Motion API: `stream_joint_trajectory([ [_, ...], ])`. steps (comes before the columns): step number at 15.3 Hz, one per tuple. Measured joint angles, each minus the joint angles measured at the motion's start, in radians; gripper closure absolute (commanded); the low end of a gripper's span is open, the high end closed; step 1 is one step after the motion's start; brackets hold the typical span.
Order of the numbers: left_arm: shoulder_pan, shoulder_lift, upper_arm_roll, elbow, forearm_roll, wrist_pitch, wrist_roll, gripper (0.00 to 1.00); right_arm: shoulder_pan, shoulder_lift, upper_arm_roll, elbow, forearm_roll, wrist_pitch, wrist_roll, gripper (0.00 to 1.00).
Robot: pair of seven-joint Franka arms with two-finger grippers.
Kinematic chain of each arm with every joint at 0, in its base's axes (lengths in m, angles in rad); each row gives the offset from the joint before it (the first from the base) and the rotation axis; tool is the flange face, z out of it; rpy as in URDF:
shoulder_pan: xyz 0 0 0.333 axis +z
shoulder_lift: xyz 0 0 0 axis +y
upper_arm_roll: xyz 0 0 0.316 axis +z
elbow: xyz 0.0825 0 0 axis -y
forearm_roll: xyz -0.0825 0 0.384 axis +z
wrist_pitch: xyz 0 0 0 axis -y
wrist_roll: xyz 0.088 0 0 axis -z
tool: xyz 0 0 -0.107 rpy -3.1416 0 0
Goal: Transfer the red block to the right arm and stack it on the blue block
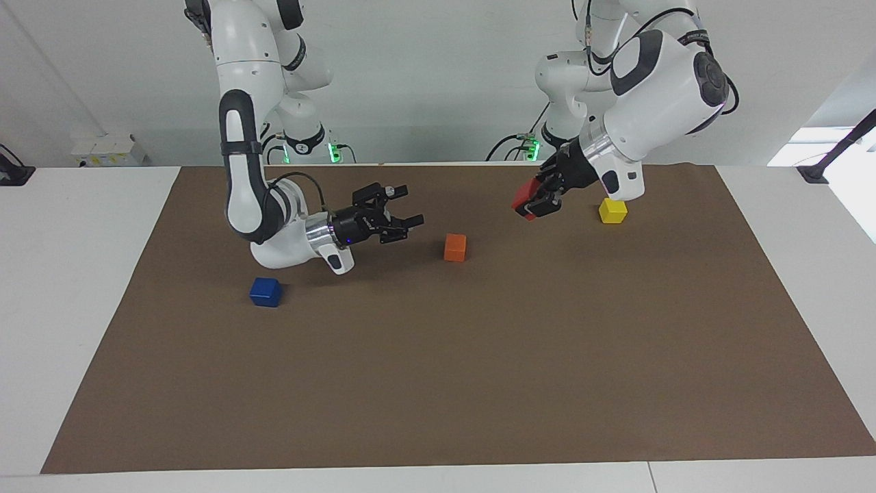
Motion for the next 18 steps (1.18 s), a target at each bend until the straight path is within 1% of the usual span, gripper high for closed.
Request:
stream_joint_trajectory([
  [2, -0.027, -0.013, -0.001, -0.022, -0.053, 0.035, -0.040, 1.00, 0.023, 0.037, 0.000, -0.007, 0.039, -0.043, -0.041, 0.00],
  [3, -0.040, -0.021, -0.001, -0.030, -0.074, 0.066, -0.071, 1.00, 0.042, 0.059, 0.000, -0.009, 0.084, -0.077, -0.051, 0.00],
  [5, -0.082, -0.045, -0.001, -0.061, -0.090, 0.173, -0.169, 1.00, 0.091, 0.091, 0.000, -0.008, 0.165, -0.107, -0.068, 0.00],
  [8, -0.146, -0.120, -0.004, -0.169, -0.096, 0.338, -0.240, 1.00, 0.129, 0.099, 0.001, -0.001, 0.225, -0.108, -0.074, 0.00],
  [10, -0.155, -0.170, -0.003, -0.237, -0.102, 0.366, -0.246, 1.00, 0.128, 0.099, -0.001, 0.007, 0.232, -0.108, -0.069, 0.00],
  [13, -0.155, -0.214, 0.004, -0.294, -0.104, 0.375, -0.246, 1.00, 0.129, 0.099, -0.002, 0.017, 0.259, -0.108, -0.062, 0.00],
  [18, -0.161, -0.222, 0.004, -0.307, -0.106, 0.398, -0.246, 1.00, 0.130, 0.099, 0.032, 0.035, 0.295, -0.102, -0.054, 0.00],
])
